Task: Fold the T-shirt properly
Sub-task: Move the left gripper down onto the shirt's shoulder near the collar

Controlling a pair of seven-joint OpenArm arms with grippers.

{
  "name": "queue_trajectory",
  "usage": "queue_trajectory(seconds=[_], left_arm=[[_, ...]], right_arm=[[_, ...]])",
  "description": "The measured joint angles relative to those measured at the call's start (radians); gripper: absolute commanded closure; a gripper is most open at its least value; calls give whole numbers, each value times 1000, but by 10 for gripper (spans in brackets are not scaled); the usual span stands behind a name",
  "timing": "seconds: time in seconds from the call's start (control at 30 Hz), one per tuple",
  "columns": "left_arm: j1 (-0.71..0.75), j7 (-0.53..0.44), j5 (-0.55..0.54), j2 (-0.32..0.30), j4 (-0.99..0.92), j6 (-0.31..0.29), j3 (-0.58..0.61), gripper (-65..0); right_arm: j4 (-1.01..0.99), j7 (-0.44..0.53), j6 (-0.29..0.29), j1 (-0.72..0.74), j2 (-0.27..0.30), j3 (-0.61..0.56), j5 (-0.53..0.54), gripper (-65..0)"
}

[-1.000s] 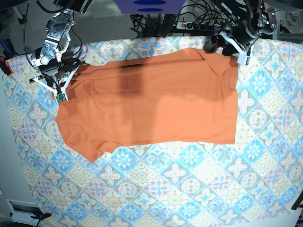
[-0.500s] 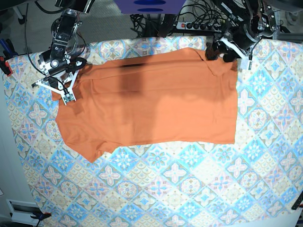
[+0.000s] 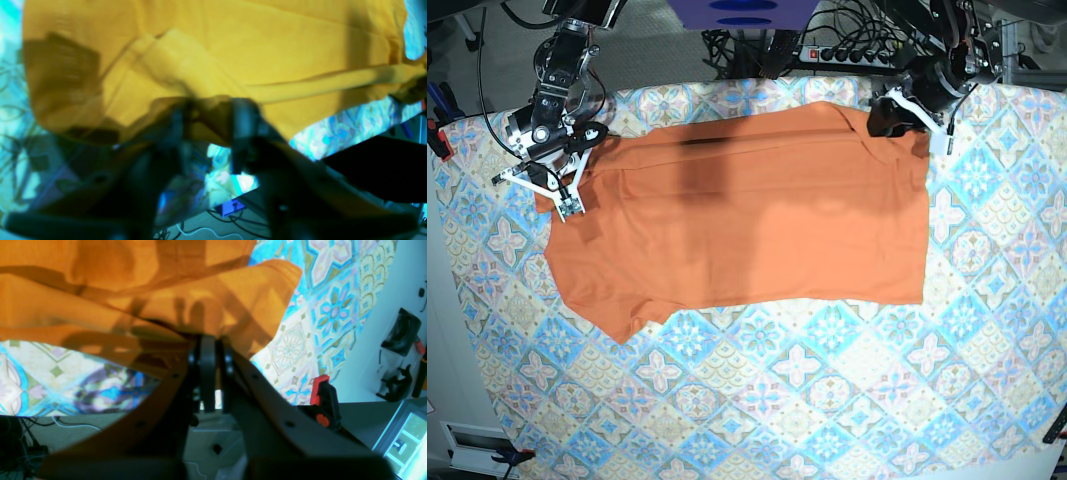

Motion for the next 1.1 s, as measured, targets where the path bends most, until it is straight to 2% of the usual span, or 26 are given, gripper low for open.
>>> queue_trajectory(seconds=[0.07,0.13,0.37,0.53,0.6,0.63,0.73,0.83,0.9,1.0,1.1], left_arm=[[-3,0,0,-6,0,0,0,-38],[-6,0,0,-11,0,0,0,-20],[1,2,40,-11,13,0,0,-16],[68,2,62,-11,164,-5,-4,-24],[86,10,117,-11,243,-6,-3,-31],[90,12,148,-10,283,-6,-3,-48],[97,-5,231,-8,375,-8,-4,-164],[98,-1,304,-7,389,-7,-4,-280],[100,1,322,1,388,-15,-48,-332],[86,1,348,-8,388,-1,-98,-362],[51,0,416,-16,388,-8,-106,-363]], right_arm=[[0,0,0,0,0,-3,0,-10],[0,0,0,1,-2,-3,0,-9],[0,0,0,1,-2,-3,0,-8],[0,0,0,1,-2,1,0,-8],[0,0,0,0,-2,1,0,-9],[0,0,0,0,-2,1,0,-10],[0,0,0,1,-3,0,1,-10],[0,0,0,1,-2,-2,0,-11],[0,0,0,-2,-2,-2,0,-11],[0,0,0,-2,-2,0,0,-11],[0,-2,0,-5,-3,3,0,-11]])
